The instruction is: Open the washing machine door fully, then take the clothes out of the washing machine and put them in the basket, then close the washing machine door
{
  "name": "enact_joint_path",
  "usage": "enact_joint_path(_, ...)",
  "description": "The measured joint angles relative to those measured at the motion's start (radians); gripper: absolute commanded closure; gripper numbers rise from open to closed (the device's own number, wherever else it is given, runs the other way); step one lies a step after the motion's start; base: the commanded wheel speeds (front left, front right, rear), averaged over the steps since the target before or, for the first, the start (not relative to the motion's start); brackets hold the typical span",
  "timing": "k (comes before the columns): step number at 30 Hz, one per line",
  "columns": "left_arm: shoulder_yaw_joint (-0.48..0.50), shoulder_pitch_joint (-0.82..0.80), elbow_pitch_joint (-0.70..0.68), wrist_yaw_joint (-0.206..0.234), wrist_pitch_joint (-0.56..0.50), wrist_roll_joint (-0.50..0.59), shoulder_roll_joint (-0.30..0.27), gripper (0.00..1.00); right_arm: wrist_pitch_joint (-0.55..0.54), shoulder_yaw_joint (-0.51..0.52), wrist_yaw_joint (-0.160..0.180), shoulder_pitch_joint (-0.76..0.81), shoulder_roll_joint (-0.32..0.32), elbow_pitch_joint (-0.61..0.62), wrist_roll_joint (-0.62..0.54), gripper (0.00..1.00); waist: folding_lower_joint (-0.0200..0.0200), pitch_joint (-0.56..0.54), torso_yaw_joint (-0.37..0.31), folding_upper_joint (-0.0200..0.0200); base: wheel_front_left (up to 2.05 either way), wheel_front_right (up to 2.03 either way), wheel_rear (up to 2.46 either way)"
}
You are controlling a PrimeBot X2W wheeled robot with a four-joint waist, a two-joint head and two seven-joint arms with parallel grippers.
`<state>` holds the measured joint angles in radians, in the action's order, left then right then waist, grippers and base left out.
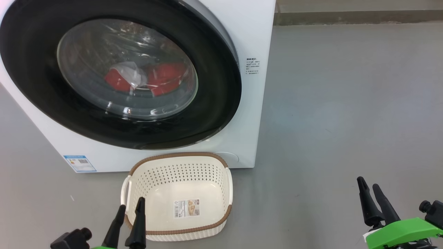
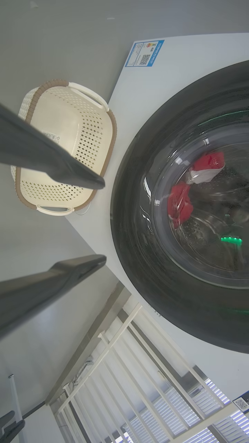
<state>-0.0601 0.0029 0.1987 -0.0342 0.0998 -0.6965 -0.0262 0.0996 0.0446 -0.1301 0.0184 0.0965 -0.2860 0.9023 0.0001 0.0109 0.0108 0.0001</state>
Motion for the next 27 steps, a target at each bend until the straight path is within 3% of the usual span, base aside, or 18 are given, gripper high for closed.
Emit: enact_joint_path(27,-0.03,0.018,-0.029,0.019,0.078,0.301,-0.008,0.0,0.077,-0.021,0.0,0.022,0.026,0.024,-0.246,0.0,0.0,-0.004,0.003,0.0,0.0,0.0,0.0)
